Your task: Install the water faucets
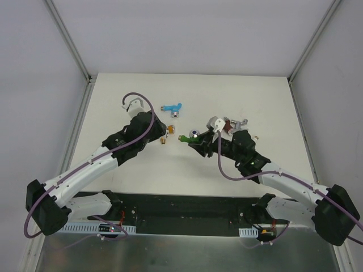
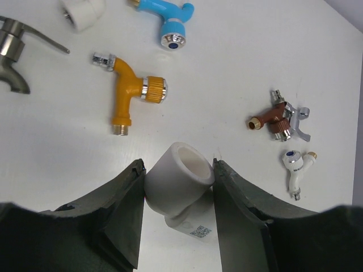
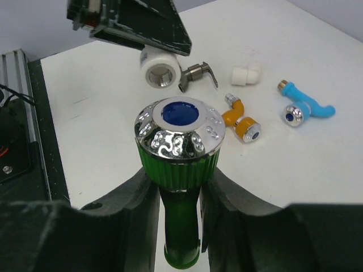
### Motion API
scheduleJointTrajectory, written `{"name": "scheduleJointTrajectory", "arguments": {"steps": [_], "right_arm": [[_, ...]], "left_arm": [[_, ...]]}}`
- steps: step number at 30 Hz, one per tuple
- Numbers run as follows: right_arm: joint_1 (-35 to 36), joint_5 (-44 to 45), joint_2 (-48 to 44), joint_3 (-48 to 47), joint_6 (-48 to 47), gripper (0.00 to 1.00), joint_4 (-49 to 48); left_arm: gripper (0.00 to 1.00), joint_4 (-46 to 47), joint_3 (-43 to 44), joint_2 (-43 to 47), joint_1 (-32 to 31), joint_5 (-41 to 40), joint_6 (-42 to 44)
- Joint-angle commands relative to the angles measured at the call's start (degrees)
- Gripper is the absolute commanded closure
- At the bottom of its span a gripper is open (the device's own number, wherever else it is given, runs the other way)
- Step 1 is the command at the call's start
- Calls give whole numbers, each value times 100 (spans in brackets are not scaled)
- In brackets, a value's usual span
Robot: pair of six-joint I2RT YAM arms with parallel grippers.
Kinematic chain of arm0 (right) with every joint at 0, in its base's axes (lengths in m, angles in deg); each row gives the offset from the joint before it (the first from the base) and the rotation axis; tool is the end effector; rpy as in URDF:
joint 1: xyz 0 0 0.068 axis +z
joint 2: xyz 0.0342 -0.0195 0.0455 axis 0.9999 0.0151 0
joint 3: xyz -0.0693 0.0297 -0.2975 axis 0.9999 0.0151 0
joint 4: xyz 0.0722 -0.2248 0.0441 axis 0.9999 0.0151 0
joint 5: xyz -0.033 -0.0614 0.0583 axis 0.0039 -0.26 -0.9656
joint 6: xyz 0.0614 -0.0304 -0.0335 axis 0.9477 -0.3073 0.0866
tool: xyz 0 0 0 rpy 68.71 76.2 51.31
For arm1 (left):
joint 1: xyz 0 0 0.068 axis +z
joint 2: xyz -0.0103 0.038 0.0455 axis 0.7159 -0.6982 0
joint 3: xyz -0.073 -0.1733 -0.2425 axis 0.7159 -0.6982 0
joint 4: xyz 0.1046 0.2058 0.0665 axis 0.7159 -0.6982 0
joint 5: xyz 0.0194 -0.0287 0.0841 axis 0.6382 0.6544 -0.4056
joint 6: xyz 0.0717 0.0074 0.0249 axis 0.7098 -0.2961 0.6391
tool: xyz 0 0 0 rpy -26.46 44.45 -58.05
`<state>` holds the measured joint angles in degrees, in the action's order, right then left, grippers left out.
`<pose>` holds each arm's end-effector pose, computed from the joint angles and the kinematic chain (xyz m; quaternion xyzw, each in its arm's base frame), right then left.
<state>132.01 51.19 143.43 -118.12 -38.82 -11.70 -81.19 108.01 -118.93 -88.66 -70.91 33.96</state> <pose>0.1507 0.1690 0.3175 -0.4224 0.5564 0.3028 0.6483 0.1949 -0.1435 0.3494 -0.1569 0.8209 -0.2411 0.4933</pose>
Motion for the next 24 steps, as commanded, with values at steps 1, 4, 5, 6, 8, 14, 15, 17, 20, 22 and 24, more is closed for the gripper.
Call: {"name": "scheduleJointTrajectory", "arguments": {"steps": [1,4,5,6,8,14,15,17,20,22,24], "right_arm": [[405,-218,254,-669,-1404,100,50],[511,-393,447,-819,-1986,100,95],[538,-463,526,-854,-2144,100,60],[564,-507,579,-863,-2311,100,7],[626,-578,667,-819,-2688,100,-194],[687,-815,966,-600,-3480,100,-1160],[705,-842,1010,-564,-3525,100,-1327],[714,-938,1072,-555,-3674,100,-1478],[819,-860,1177,-590,-3999,100,-1479],[863,-790,1221,-626,-4148,100,-1479],[898,-728,1274,-643,-4272,100,-1505]], "left_arm": [[100,115,-347,506,285,-22,-470],[100,124,-514,700,487,198,-515],[100,124,-549,753,575,364,-506],[100,124,-567,788,680,548,-488],[100,124,-585,824,804,821,-462],[100,133,-497,903,857,1349,-190],[100,124,-479,903,857,1437,-155],[100,133,-470,903,866,1525,-119],[100,124,-453,920,866,1657,-58],[100,133,-436,938,857,1710,-66],[100,124,-435,929,866,1728,-40]]}}
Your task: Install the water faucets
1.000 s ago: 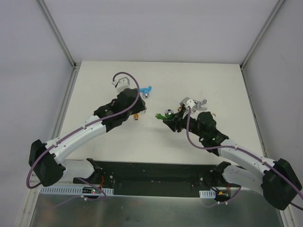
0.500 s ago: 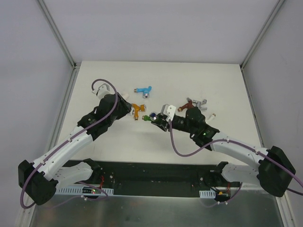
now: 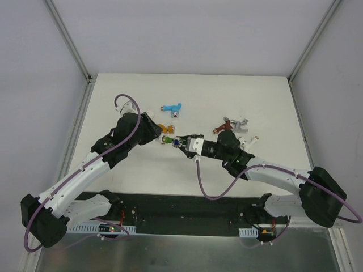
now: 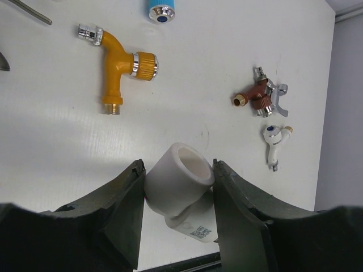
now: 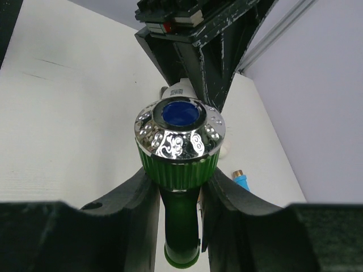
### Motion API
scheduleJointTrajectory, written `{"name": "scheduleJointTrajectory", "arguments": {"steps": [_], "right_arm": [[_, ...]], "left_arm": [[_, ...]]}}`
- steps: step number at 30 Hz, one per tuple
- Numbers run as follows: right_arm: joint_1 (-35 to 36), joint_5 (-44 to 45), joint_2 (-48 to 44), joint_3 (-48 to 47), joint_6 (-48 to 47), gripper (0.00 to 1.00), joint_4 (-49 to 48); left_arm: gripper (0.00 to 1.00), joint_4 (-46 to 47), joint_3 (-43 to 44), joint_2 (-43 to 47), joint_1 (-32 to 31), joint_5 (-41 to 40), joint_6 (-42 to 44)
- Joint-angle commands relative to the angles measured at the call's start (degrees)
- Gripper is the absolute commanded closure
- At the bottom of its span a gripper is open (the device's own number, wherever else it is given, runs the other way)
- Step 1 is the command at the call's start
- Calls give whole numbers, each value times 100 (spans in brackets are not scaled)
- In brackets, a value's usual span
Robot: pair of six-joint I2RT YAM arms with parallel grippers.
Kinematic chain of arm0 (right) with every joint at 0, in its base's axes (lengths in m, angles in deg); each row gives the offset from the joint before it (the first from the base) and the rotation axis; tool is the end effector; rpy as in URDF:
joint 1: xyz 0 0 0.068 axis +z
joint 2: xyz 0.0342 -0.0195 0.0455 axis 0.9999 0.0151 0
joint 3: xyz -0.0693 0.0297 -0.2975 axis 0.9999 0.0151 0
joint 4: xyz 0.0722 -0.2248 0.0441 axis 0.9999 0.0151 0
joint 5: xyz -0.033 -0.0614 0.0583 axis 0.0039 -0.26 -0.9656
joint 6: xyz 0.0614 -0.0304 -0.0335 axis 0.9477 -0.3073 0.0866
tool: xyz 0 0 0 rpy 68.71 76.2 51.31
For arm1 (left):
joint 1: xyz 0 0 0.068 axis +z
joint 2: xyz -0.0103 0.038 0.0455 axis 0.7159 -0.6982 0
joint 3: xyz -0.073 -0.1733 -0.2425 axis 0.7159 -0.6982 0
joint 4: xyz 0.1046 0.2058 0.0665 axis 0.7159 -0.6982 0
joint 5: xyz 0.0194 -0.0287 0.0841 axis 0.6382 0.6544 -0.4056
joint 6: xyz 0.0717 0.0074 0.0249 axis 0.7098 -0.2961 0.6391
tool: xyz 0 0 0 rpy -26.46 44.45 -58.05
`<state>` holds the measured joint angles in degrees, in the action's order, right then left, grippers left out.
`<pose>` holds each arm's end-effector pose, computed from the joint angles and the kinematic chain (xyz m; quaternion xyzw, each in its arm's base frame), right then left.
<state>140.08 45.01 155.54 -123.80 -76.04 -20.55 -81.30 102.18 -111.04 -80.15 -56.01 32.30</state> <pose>0.1499 0.2288 0.3246 -0.6135 0.3051 0.1636 0.7098 0.1799 -0.1091 0.3395 -0.1641 0.8209 -0.3091 0.4514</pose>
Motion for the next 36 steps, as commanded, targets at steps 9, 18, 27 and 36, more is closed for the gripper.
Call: {"name": "scheduleJointTrajectory", "arguments": {"steps": [9,18,27,36], "right_arm": [[259,294,221,-128,-1103,100,-523],[294,682,415,-22,-1086,100,-1085],[303,506,511,66,-1191,100,-1411],[259,357,705,-4,-1237,100,-1507]], "left_arm": [[100,144,175,157,7,361,109],[100,170,148,272,-2,439,152],[100,302,148,149,-2,598,-32],[100,372,157,290,-2,922,-261]]}}
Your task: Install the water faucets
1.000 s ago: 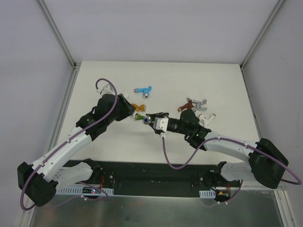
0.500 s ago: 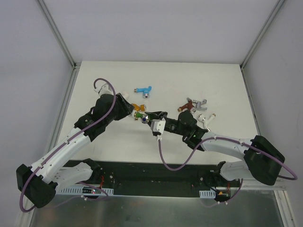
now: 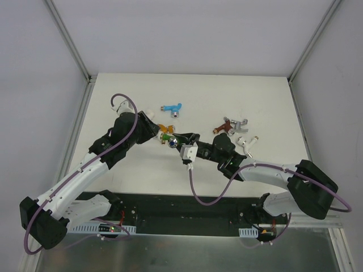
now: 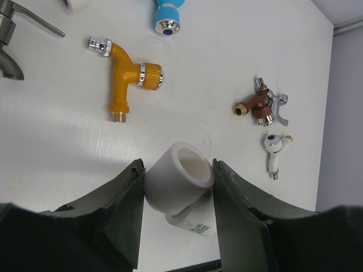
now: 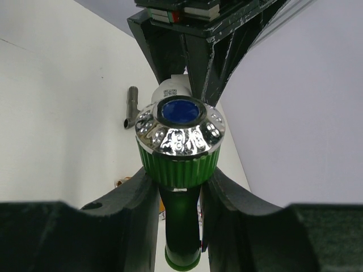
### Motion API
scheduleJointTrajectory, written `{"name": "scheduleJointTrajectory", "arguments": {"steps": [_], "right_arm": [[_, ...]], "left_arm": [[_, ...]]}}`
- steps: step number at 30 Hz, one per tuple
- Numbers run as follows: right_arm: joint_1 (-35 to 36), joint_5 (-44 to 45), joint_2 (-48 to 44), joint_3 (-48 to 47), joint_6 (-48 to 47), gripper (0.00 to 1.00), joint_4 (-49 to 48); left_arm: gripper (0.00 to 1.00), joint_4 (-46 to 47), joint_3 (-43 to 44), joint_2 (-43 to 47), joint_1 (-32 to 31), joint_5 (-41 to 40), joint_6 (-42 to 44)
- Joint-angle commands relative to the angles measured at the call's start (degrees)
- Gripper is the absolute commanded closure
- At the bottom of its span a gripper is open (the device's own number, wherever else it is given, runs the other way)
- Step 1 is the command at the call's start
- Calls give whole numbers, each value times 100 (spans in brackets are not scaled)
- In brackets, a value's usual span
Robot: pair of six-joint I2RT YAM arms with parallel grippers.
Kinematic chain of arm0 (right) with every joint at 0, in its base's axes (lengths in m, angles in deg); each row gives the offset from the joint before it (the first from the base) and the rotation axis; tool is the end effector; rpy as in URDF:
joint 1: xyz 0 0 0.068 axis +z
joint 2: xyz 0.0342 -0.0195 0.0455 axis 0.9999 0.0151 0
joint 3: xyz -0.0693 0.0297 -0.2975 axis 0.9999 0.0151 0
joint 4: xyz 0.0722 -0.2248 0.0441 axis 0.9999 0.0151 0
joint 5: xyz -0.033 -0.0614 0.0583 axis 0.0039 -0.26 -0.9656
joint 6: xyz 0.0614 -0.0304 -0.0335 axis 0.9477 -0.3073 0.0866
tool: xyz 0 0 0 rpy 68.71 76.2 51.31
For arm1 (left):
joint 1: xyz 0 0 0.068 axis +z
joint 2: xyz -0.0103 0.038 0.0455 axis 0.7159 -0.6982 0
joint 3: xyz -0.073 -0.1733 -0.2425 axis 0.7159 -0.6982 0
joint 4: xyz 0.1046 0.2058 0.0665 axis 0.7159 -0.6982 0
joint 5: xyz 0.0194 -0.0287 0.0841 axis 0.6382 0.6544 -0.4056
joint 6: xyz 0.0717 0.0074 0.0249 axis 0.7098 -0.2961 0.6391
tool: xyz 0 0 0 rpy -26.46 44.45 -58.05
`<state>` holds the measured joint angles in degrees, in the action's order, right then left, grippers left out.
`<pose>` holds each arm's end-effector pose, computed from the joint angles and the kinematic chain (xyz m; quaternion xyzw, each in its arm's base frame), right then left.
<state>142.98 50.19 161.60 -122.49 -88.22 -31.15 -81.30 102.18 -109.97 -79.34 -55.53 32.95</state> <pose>0.1541 0.2489 0.3139 -0.6205 0.2387 0.0702 0.7437 0.1777 -0.1047 0.3430 -0.1630 0.8161 -0.3115 0.4586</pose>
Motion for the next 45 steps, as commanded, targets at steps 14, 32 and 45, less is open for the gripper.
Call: {"name": "scheduleJointTrajectory", "arguments": {"steps": [14,32,45], "right_arm": [[-296,-470,55,-13,2477,100,-1520],[284,2369,644,312,3751,100,-2574],[636,4538,671,137,5632,100,-1871]], "left_arm": [[100,1303,-300,534,-126,1077,-405],[100,2587,-669,350,-856,-100,-1319],[100,3536,-1170,411,-1242,-786,-1320]]}}
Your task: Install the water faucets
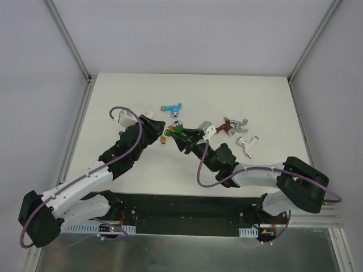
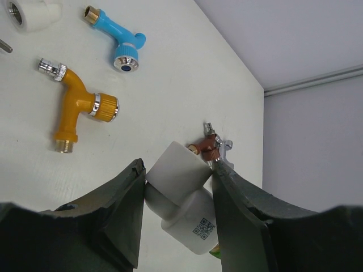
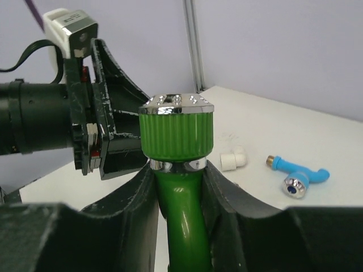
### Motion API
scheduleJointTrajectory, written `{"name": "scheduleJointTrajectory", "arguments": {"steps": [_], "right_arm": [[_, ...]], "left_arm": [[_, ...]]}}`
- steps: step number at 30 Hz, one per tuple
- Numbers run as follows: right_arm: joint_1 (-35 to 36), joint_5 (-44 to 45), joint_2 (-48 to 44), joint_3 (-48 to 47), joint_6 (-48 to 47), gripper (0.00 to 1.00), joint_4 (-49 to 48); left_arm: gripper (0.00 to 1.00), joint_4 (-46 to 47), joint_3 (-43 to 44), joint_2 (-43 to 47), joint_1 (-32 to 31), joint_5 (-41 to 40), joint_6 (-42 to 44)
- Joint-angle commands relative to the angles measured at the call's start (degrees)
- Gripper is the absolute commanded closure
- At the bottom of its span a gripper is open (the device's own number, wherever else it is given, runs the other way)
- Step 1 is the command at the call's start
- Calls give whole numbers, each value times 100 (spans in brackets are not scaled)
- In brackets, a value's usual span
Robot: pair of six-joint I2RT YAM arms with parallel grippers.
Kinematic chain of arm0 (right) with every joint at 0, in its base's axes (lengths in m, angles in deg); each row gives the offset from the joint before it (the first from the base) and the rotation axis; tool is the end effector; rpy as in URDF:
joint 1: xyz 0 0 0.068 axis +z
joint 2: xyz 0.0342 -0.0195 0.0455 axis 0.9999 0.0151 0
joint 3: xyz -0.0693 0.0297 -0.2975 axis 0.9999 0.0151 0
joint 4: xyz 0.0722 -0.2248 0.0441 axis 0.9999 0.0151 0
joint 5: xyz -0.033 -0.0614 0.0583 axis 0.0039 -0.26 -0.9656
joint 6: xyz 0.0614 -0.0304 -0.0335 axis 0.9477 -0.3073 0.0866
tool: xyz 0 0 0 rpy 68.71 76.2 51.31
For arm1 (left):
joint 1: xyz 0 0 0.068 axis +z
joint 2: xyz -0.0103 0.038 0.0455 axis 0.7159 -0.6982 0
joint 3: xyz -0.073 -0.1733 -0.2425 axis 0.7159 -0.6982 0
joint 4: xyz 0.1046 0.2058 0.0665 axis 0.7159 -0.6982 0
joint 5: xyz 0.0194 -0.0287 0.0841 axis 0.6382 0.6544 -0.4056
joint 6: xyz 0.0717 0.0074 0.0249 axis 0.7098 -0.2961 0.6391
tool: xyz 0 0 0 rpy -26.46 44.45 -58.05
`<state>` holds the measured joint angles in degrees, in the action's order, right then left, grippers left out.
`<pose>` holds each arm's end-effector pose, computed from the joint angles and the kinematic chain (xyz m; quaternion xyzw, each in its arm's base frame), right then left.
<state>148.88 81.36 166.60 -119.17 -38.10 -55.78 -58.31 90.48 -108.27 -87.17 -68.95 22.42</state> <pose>0.1579 0.2464 0.3281 -0.2520 0.4912 0.2966 0.7793 0.1714 -0.1172 0.3285 -0.2502 0.7193 -0.3900 0.5176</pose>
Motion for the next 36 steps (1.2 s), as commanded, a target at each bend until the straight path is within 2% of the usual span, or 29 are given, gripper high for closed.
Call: {"name": "scheduleJointTrajectory", "arguments": {"steps": [1,7,10,15,17,20,24,28,30,33,36], "right_arm": [[55,1650,161,-213,735,100,696],[64,2188,257,-222,1525,100,698],[64,2259,407,-178,1431,100,417],[-6,2119,627,-20,1342,100,-136],[-85,2013,680,33,1430,100,-181],[-244,1714,785,164,1527,100,-505],[-498,1469,926,323,1545,100,-674],[-692,1337,830,674,1501,100,-665],[-701,1380,716,850,1431,100,-656],[-701,1179,374,1087,1351,100,-333],[-701,897,-215,1149,1430,100,782]], "left_arm": [[100,1315,-36,232,-513,469,-222],[100,2009,-492,118,-697,196,-467],[100,2195,-598,47,-741,169,-582],[99,1740,-528,82,-741,11,-433],[89,1397,-449,91,-724,-103,-302],[87,1009,-423,117,-724,-384,-161],[70,-60,-160,-23,-461,-500,137],[38,-1502,315,-365,-215,-509,550],[26,-2012,508,-550,-188,-263,744],[17,-2961,781,-857,-188,-8,938],[11,-3718,904,-1069,-188,405,886]]}}
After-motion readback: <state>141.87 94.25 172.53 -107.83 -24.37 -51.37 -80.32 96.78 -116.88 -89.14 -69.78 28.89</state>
